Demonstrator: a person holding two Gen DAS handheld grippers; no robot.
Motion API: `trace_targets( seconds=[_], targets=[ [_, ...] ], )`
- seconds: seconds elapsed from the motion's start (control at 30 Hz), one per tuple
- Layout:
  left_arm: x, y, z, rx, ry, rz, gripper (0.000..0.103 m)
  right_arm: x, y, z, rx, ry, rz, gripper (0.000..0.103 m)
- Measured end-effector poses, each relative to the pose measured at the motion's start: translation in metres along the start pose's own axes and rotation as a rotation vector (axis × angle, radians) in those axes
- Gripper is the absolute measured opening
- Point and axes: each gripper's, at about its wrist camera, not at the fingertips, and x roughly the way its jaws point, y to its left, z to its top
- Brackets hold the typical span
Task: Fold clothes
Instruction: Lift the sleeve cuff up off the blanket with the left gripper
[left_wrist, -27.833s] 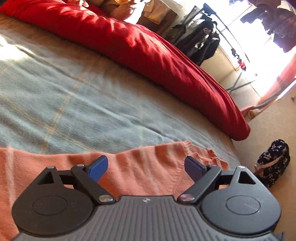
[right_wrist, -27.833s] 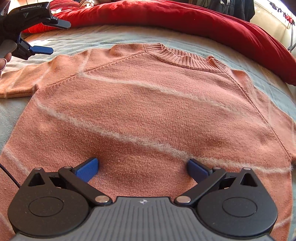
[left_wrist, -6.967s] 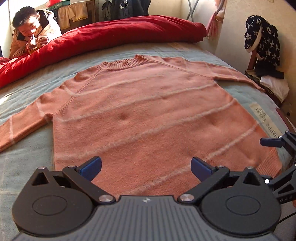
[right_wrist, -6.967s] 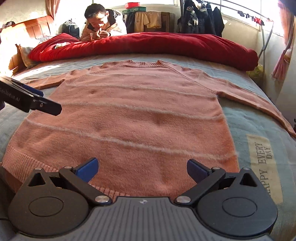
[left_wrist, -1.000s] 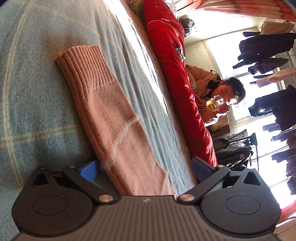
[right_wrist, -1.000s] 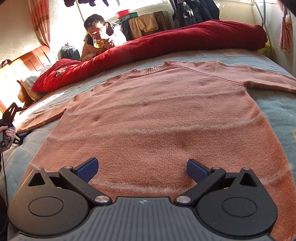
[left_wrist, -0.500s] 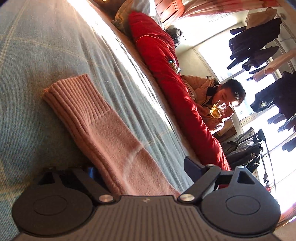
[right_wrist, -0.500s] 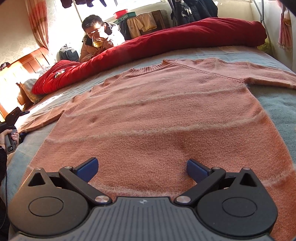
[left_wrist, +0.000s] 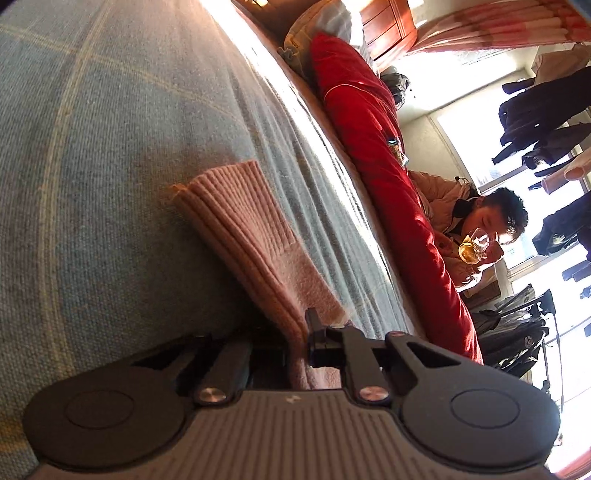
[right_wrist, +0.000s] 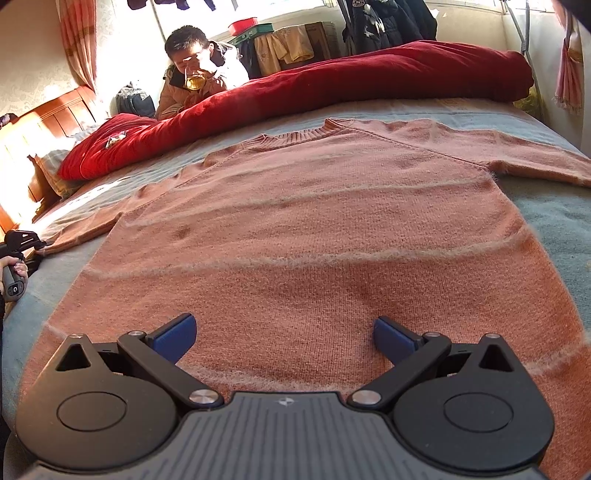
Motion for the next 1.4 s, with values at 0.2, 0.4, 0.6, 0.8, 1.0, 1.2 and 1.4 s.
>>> trace_targets(
  seconds=[0.2,0.4,0.6,0.8,1.0,1.2,1.4],
  targets=[
    [-0.002,-0.008,-0.001,0.016,0.002,0.036,0.013,-0.003,-0.001,-0.001,-0.018,0.003,0.009,0.103],
    [-0.004,-0.023,-0.002,0.053,0.002,0.059,0.008,-0.004,-0.004,0.0,-0.006,-0.001,0.026,0.103],
    [-0.016,-0.052,0.0,0.123,0.005,0.017,0.007,-0.008,-0.007,0.001,0.011,-0.007,0.048,0.103],
    [-0.031,-0.098,-0.002,0.208,0.012,-0.034,0.007,-0.019,-0.011,0.002,0.028,-0.021,0.071,0.103],
    [-0.043,-0.151,-0.018,0.299,0.037,-0.081,0.007,-0.038,-0.014,0.004,0.022,-0.056,0.089,0.103],
    [-0.051,-0.214,-0.052,0.404,0.071,-0.132,0.007,-0.057,-0.023,0.004,0.018,-0.08,0.105,0.103],
    [-0.055,-0.272,-0.092,0.497,0.11,-0.178,0.007,-0.065,-0.036,-0.006,0.047,-0.086,0.118,0.103]
  ],
)
